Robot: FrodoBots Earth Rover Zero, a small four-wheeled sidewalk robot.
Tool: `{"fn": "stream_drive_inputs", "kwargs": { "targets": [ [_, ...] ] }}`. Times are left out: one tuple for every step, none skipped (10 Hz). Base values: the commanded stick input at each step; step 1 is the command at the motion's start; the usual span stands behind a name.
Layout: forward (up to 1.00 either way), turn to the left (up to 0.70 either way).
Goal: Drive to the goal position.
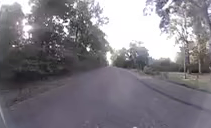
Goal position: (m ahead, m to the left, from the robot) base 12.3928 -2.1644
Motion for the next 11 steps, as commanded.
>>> {"fn": "stream_drive_inputs", "kwargs": {
  "targets": [
    [0.7, 0.0],
    [0.7, 0.0],
    [0.7, 0.0],
    [0.7, 0.0],
    [0.7, 0.0],
    [0.7, 0.0],
    [0.7, 0.0],
    [0.7, 0.02],
    [0.7, 0.11],
    [0.7, 0.19],
    [0.7, 0.27]
  ]
}}
